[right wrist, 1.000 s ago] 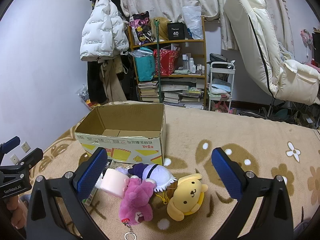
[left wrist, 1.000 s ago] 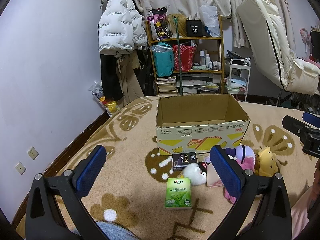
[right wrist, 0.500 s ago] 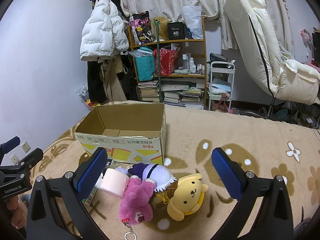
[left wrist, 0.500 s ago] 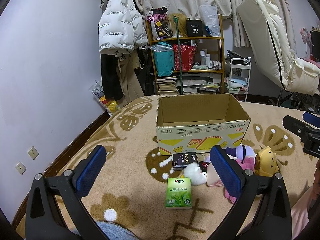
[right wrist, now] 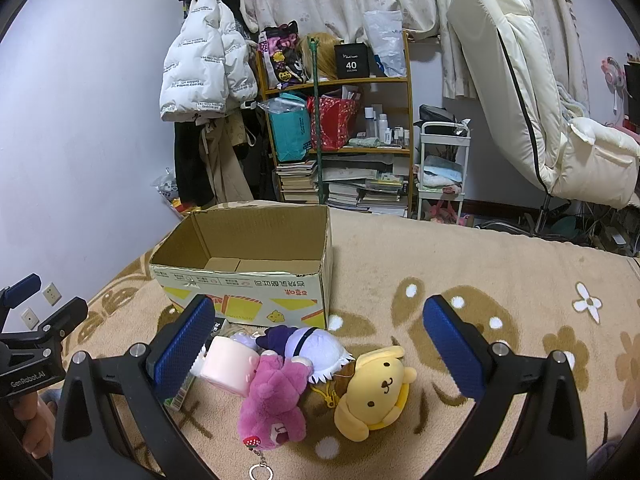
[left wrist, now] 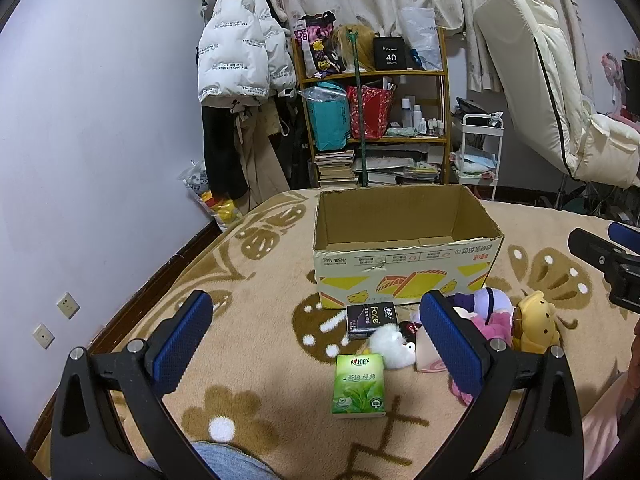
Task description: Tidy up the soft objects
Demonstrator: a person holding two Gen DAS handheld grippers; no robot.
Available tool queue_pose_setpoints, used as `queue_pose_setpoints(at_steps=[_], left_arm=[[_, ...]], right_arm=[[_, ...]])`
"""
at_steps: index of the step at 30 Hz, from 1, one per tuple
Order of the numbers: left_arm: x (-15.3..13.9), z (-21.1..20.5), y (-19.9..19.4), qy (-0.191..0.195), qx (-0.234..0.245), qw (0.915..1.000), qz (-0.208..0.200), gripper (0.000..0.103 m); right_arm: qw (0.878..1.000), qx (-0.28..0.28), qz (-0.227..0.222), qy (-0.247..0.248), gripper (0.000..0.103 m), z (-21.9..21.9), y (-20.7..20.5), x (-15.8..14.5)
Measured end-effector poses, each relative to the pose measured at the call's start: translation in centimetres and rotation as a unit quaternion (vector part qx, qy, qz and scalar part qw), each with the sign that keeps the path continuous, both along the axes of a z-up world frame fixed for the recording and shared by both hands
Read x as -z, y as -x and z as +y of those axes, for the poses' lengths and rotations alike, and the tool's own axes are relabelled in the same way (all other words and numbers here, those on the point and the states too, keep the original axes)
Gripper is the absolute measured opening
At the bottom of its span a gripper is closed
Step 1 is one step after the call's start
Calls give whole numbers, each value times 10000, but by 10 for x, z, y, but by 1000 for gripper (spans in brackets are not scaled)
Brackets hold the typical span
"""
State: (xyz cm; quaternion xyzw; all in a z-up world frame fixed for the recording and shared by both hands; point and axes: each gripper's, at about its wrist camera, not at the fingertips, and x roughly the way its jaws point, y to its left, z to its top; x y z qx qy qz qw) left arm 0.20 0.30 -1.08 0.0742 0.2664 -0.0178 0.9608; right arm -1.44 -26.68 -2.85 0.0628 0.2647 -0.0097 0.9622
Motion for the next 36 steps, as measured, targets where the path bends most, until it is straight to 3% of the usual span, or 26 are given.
queue_pose_setpoints(at_steps=[11,18,26,36], left_arm=[[9,10,0,21,-69,10000,36,102],[12,5,-9,-89,-59,9993,364,102],[26,1,-39,-76,-123,9940,1085,102],[55,-8,-74,-49,-180,9802,1973,102]], right_arm=[[10000,-3,12,-4,103,0,-1,1],[9999,18,150,-46,103,0,-6,4],[9952,169,853,-440,103,-13,-29,31],[9706,542,1902,-1373,103,-46,-54,70]])
